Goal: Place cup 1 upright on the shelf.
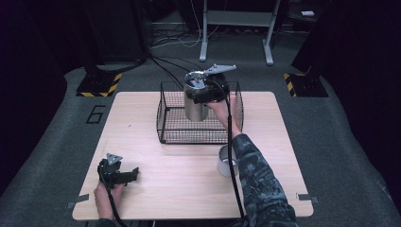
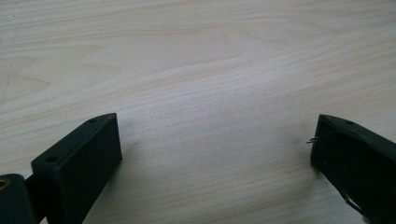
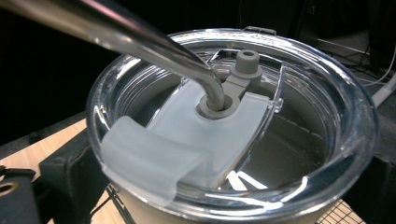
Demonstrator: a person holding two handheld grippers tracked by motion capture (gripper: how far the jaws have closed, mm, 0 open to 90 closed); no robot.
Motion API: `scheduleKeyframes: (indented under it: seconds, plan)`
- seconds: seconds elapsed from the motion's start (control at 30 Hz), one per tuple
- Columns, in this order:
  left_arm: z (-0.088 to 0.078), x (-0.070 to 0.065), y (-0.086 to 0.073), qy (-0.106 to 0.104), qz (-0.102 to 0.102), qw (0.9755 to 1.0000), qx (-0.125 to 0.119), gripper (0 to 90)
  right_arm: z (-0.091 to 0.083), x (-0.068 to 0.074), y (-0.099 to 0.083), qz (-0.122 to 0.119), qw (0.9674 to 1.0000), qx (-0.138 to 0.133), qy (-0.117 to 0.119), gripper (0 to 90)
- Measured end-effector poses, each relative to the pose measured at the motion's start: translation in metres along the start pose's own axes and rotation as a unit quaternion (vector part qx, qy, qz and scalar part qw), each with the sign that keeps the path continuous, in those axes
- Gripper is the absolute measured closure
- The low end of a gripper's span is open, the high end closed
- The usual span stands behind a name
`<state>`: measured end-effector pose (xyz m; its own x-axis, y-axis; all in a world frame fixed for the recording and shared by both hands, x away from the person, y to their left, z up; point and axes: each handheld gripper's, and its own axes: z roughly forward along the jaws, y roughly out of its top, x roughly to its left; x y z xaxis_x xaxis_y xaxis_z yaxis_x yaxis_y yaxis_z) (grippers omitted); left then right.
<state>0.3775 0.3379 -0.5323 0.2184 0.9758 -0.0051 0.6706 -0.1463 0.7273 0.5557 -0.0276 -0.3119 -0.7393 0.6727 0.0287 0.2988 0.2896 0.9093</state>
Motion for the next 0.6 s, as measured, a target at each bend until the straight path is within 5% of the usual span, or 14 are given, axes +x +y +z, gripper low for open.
scheduleKeyframes:
  seconds: [0.6]
  plan:
    - [0.000,-0.001,0.000,-0.001,-0.004,1.0000,-0.003,1.9,0.022,-0.011,-0.010,0.017,0.9994,0.019,-0.024,3.6]
